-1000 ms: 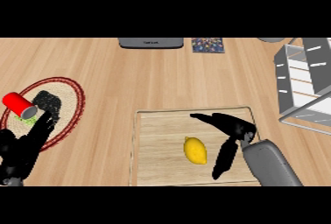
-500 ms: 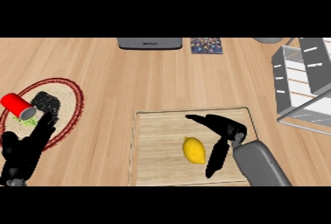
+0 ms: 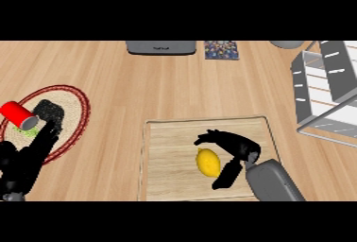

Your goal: Pick the lemon from the tray and place it in the tiered basket

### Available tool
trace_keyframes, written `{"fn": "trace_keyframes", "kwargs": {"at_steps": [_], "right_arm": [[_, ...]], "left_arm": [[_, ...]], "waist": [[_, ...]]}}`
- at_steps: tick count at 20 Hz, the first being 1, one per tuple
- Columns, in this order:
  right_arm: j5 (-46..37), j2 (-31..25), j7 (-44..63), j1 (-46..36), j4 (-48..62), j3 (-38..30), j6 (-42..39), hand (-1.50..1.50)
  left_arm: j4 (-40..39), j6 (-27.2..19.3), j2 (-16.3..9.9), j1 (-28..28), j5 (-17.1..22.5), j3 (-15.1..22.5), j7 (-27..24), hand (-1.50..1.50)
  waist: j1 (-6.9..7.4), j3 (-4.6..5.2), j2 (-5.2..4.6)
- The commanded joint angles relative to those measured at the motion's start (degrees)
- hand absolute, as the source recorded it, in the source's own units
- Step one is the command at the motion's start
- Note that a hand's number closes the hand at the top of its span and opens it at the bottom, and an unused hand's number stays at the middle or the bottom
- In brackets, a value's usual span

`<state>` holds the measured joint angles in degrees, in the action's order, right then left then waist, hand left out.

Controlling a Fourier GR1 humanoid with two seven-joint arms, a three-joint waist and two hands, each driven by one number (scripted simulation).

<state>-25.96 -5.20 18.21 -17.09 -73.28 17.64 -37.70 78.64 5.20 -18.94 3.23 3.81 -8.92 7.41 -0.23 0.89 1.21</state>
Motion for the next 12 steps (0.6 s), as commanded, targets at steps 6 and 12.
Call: {"fn": "trace_keyframes", "kwargs": {"at_steps": [6, 12], "right_arm": [[-2.51, 3.94, -8.95, -0.14, 3.45, 0.42, 6.44, 1.50], [-1.98, 1.02, -9.13, 2.56, -1.33, -3.34, 7.75, 1.50]], "left_arm": [[-2.34, 0.81, 1.32, 0.06, -0.54, -0.74, -2.32, 0.00], [1.84, -0.43, 2.69, 1.68, -2.16, -0.53, 0.65, 0.00]], "waist": [[0.50, -0.90, -1.26], [0.44, -0.91, -1.18]]}}
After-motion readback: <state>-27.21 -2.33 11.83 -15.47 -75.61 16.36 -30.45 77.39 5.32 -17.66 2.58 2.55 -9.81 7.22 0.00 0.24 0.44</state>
